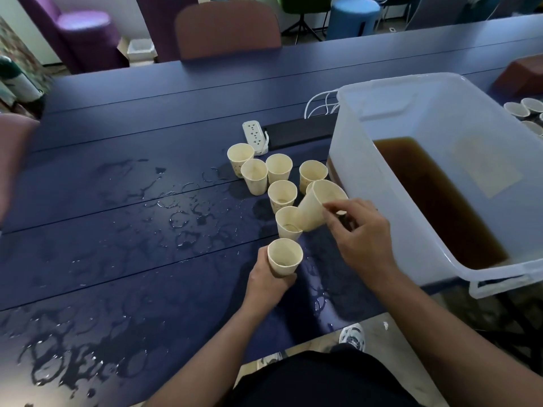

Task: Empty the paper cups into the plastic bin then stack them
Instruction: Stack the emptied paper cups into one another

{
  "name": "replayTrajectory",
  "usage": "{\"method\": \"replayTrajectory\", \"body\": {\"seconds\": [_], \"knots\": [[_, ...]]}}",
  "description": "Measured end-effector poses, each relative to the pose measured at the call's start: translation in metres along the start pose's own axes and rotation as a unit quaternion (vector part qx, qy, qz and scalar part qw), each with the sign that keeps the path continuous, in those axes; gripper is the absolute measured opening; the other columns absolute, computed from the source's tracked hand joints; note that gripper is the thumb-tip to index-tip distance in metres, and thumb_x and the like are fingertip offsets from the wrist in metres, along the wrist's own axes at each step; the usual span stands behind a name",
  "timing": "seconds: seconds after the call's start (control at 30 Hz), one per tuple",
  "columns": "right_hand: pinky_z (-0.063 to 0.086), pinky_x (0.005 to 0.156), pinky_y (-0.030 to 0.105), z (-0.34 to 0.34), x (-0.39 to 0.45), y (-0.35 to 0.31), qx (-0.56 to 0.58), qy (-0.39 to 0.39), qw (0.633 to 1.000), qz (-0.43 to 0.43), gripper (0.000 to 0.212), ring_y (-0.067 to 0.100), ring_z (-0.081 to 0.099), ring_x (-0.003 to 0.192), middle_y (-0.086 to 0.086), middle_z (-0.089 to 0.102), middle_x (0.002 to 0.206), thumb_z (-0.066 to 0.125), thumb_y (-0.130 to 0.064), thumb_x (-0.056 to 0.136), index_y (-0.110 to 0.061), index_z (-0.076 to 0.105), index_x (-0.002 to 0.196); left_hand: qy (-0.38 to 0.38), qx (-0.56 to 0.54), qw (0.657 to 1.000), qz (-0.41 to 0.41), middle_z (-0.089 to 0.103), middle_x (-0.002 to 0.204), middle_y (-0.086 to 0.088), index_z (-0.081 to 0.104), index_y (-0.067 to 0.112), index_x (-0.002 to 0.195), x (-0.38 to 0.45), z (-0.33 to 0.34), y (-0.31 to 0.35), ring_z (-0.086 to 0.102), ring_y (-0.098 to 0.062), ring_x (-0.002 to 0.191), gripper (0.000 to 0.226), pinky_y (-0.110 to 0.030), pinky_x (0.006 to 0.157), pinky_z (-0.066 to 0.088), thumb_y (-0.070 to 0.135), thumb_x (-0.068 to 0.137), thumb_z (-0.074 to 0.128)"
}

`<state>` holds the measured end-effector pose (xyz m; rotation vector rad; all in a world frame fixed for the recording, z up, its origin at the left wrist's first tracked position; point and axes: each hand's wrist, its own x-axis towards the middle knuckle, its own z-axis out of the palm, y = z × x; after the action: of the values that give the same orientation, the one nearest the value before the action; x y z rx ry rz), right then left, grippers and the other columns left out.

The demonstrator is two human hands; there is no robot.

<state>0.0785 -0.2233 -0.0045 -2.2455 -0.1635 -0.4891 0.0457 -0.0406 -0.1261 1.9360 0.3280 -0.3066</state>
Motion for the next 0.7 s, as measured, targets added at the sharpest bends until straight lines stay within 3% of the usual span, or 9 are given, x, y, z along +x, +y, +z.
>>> {"method": "replayTrajectory", "body": {"seconds": [0.13, 0.23, 0.43, 0.53, 0.7], "knots": [[0.045, 0.08, 0.01, 0.012, -0.009, -0.007, 0.007, -0.045, 0.994, -0.098, 0.02, 0.008, 0.055, 0.089, -0.012, 0.065, 0.102, 0.08, -0.01, 0.083, -0.013, 0.075, 0.102, 0.002, -0.008, 1.0, 0.012, 0.063, 0.098, 0.018, 0.046, 0.032, 0.118, -0.001, -0.005, -0.004, 0.061, 0.0, 0.085, 0.057, -0.007, 0.062, 0.041, 0.021, 0.077, 0.084], [0.048, 0.077, 0.022, 0.022, -0.021, -0.002, 0.011, -0.104, 0.985, -0.14, 0.018, 0.015, 0.055, 0.085, -0.005, 0.07, 0.1, 0.08, -0.012, 0.083, -0.013, 0.076, 0.101, 0.014, -0.022, 0.999, 0.039, 0.064, 0.097, 0.012, 0.047, 0.028, 0.118, -0.001, -0.005, -0.007, 0.06, 0.008, 0.078, 0.057, -0.007, 0.063, 0.043, 0.015, 0.077, 0.086], [0.048, 0.081, 0.019, 0.024, -0.021, -0.004, 0.017, -0.122, 0.982, -0.142, 0.021, 0.012, 0.055, 0.09, -0.005, 0.07, 0.105, 0.079, -0.016, 0.085, -0.015, 0.076, 0.105, 0.026, -0.034, 0.997, 0.063, 0.066, 0.095, 0.009, 0.047, 0.044, 0.108, 0.002, 0.002, -0.013, 0.061, 0.002, 0.081, 0.06, -0.017, 0.068, 0.05, 0.017, 0.073, 0.087], [0.049, 0.08, 0.021, 0.025, -0.021, -0.003, 0.005, -0.144, 0.98, -0.135, 0.021, 0.013, 0.055, 0.09, -0.006, 0.07, 0.105, 0.078, -0.018, 0.085, -0.017, 0.076, 0.105, 0.032, -0.05, 0.995, 0.076, 0.068, 0.096, 0.008, 0.05, 0.04, 0.113, 0.002, 0.006, -0.011, 0.063, -0.002, 0.082, 0.059, -0.026, 0.071, 0.054, 0.02, 0.072, 0.088], [0.042, 0.074, 0.016, 0.035, -0.026, 0.007, -0.008, -0.209, 0.972, -0.109, 0.017, 0.004, 0.047, 0.083, -0.013, 0.068, 0.097, 0.079, -0.019, 0.083, -0.022, 0.076, 0.099, 0.034, -0.08, 0.993, 0.085, 0.069, 0.098, 0.011, 0.05, 0.041, 0.109, 0.005, 0.002, 0.002, 0.064, 0.003, 0.083, 0.06, -0.018, 0.073, 0.053, 0.017, 0.068, 0.086]]}}
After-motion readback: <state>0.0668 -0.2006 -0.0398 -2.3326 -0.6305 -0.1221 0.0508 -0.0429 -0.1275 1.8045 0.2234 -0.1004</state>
